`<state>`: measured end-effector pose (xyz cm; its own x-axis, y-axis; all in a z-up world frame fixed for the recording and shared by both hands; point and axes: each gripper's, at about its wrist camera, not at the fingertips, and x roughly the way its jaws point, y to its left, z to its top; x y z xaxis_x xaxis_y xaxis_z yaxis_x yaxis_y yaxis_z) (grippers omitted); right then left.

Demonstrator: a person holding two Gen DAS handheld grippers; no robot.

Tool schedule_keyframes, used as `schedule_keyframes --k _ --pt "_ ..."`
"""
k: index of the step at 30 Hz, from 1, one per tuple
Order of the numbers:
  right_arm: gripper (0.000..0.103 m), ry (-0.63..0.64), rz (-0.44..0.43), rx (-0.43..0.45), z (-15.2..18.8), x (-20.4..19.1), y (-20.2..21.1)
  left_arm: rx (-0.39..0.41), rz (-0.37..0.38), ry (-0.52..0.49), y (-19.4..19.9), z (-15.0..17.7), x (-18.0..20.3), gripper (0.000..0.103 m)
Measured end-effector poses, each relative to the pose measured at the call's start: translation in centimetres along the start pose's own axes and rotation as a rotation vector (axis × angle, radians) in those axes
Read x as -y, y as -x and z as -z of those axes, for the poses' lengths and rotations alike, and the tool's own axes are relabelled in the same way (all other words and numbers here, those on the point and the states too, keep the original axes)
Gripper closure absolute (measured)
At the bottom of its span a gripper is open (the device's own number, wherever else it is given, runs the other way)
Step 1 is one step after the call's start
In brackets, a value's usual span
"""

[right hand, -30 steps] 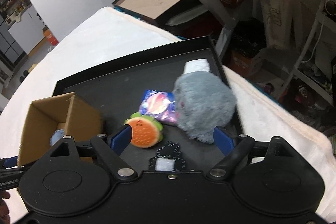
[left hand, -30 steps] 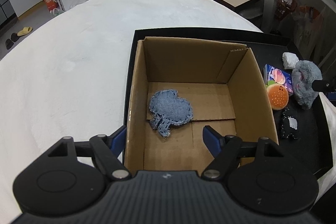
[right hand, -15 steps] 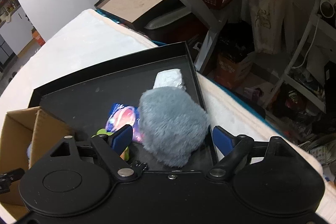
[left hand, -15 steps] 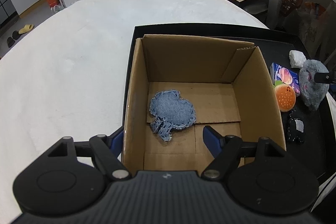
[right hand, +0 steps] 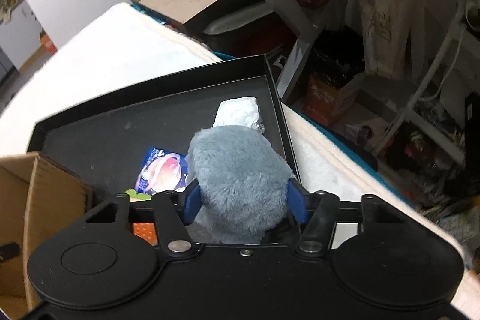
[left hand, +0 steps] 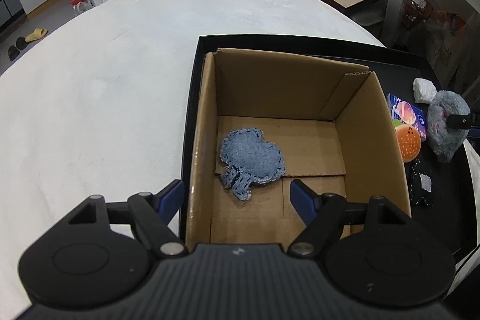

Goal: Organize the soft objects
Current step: 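Move the right gripper to the grey fluffy plush and close on it, then carry the grey plush into the box and open the right gripper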

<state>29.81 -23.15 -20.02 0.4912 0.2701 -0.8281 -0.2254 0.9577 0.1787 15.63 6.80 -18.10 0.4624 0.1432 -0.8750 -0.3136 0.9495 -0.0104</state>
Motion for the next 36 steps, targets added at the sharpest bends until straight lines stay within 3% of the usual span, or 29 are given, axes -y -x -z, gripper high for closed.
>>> schedule_keyframes --k 4,27,33,36 --pt "0.053 0.007 0.004 0.009 0.3 -0.1 0.7 0.006 0.006 0.016 0.3 0.2 -0.5 0.027" --pt "0.053 0.09 -0.056 0.097 0.8 -6.1 7.5 0.073 0.098 0.078 3.0 1.8 -4.0 0.028" --pt "0.053 0.132 -0.091 0.121 0.6 -9.0 8.8 0.087 0.121 0.096 3.2 2.4 -4.9 0.034" --pt "0.053 0.159 -0.107 0.127 0.6 -10.6 9.2 0.087 0.138 0.094 3.1 2.6 -5.1 0.043"
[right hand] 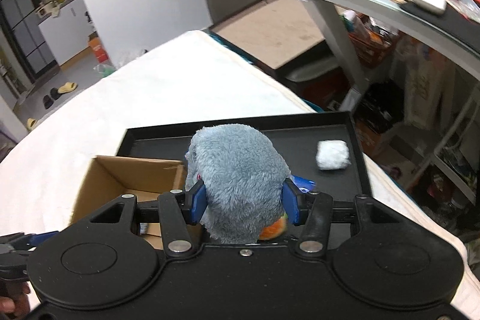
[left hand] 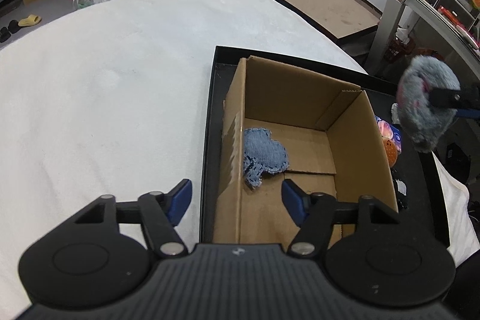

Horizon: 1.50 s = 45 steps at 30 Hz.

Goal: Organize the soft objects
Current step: 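Carry the grey plush into the box and open the right gripper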

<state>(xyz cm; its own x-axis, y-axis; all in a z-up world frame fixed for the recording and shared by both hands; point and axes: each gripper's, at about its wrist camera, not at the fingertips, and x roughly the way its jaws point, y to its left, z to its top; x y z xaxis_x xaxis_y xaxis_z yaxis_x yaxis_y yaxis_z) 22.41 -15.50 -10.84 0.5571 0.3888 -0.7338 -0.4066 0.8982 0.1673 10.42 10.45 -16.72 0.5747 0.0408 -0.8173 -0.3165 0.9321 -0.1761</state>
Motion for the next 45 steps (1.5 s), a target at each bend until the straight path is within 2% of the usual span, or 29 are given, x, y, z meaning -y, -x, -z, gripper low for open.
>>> schedule_keyframes --k 2,8,11,13,24,27,28,36,39,45 --pt "0.053 0.024 -0.006 0.0 -0.1 -1.1 0.0 -0.007 0.012 0.005 -0.2 0.2 -0.3 0.052" --pt "0.053 0.076 -0.021 -0.007 -0.3 -4.0 -0.6 -0.027 0.04 0.03 -0.7 0.7 -1.1 0.071" --pt "0.053 0.102 -0.024 -0.013 -0.3 -5.4 -0.9 -0.03 0.06 0.04 -0.9 0.8 -1.4 0.079" --pt "0.053 0.116 -0.027 -0.018 -0.3 -6.1 -1.2 -0.031 0.075 0.046 -1.0 0.9 -1.5 0.081" --pt "0.052 0.209 -0.035 -0.044 0.1 -10.7 -3.1 -0.041 0.107 0.05 -1.0 1.2 -1.8 0.081" --pt "0.045 0.234 -0.028 -0.052 0.4 -11.6 -3.8 -0.05 0.125 0.042 -0.9 1.1 -1.8 0.081" --pt "0.039 0.239 -0.011 -0.06 0.5 -11.8 -4.1 -0.051 0.124 0.041 -0.9 1.2 -1.7 0.081" --pt "0.034 0.204 0.012 -0.061 0.7 -10.9 -3.1 -0.044 0.106 0.033 -0.6 0.9 -1.5 0.076" --pt "0.034 0.178 0.015 -0.057 0.6 -9.7 -2.3 -0.041 0.096 0.038 -0.2 0.6 -1.5 0.072" --pt "0.033 0.13 0.039 -0.032 0.6 -7.4 -0.9 -0.027 0.07 0.021 0.5 0.3 -0.9 0.053"
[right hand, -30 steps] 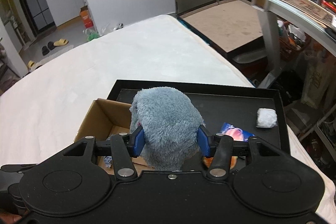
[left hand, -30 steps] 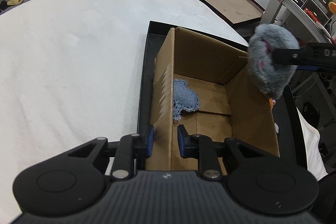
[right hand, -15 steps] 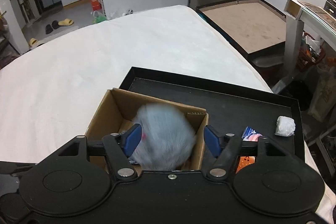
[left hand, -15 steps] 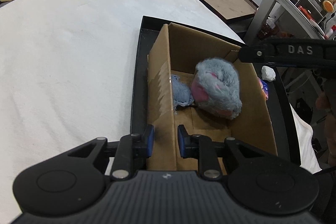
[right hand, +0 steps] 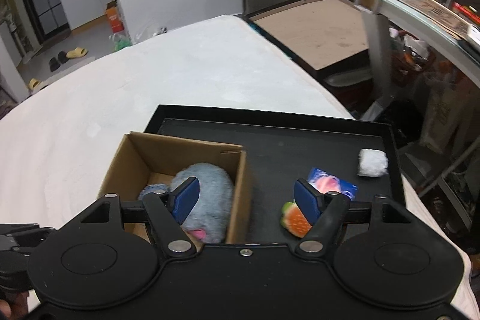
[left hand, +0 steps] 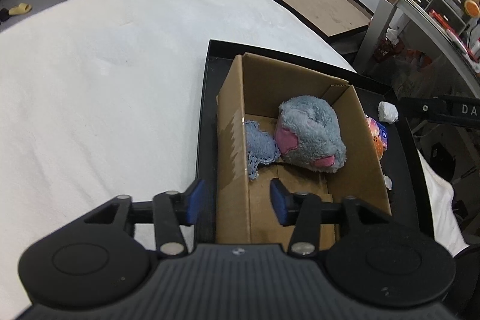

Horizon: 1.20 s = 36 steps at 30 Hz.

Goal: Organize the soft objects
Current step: 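Carry the grey plush into the box and open the right gripper, then grasp the black plush with white patch using the right gripper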

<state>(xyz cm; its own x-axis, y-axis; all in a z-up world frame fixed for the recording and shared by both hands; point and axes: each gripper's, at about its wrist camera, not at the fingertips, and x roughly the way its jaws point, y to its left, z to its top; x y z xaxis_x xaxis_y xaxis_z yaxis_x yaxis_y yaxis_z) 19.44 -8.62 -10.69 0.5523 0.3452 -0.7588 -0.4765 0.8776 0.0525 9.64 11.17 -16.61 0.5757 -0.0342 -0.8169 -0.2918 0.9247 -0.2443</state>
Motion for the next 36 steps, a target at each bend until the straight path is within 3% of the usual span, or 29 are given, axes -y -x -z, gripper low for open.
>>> schedule_keyframes --k 3,9,16,18,23,36 --pt "0.032 -0.02 0.013 -0.001 0.3 1.0 0.2 0.001 -0.009 -0.024 0.2 -0.1 0.6 0.05" --pt "0.016 -0.068 0.032 -0.024 1.8 3.4 0.2 -0.002 -0.027 -0.058 0.1 -0.2 1.7 0.038" --pt "0.015 -0.124 0.047 -0.086 4.1 5.7 -1.0 -0.015 -0.033 -0.099 -0.4 -0.2 3.1 0.036" --pt "0.018 -0.143 0.049 -0.086 4.6 6.4 -1.3 -0.021 -0.037 -0.112 -0.5 -0.2 3.5 0.036" --pt "0.039 -0.227 0.029 -0.122 5.7 8.5 -2.5 -0.037 -0.052 -0.129 -1.1 -0.2 4.2 0.036" --pt "0.043 -0.276 0.013 -0.214 8.6 11.0 -6.3 -0.061 -0.122 -0.144 -2.3 -0.6 5.2 0.036"
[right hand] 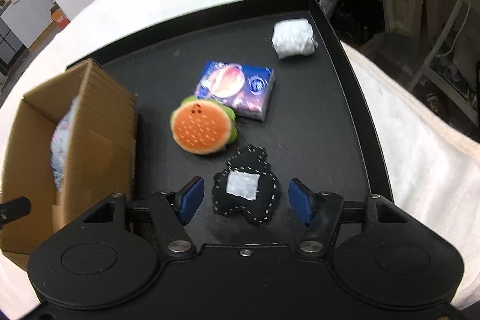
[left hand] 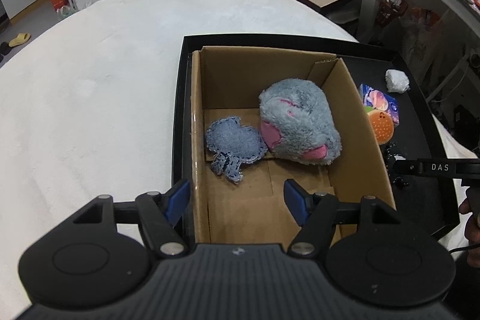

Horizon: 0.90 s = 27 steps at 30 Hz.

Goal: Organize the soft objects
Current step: 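Grasp the black plush with white patch using the right gripper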

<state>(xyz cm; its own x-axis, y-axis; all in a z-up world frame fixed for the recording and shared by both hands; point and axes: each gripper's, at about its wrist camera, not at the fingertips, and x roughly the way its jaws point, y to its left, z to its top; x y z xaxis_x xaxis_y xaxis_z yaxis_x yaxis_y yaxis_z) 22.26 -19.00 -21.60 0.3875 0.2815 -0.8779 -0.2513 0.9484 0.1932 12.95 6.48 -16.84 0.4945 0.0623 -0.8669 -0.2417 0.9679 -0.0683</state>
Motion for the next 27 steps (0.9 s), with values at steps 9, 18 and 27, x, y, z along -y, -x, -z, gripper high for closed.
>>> schedule_keyframes --k 9,18,27 --pt "0.052 -0.004 -0.02 -0.036 0.2 0.8 -2.1 -0.026 -0.047 -0.023 -0.6 -0.3 1.0 0.036" --pt "0.065 0.037 -0.025 0.0 0.0 0.7 -2.2 -0.039 -0.097 -0.058 -1.1 -0.5 2.0 0.036" --pt "0.076 0.005 -0.064 0.005 -0.5 2.2 -1.4 -0.035 -0.094 -0.054 -0.9 -0.5 1.9 0.036"
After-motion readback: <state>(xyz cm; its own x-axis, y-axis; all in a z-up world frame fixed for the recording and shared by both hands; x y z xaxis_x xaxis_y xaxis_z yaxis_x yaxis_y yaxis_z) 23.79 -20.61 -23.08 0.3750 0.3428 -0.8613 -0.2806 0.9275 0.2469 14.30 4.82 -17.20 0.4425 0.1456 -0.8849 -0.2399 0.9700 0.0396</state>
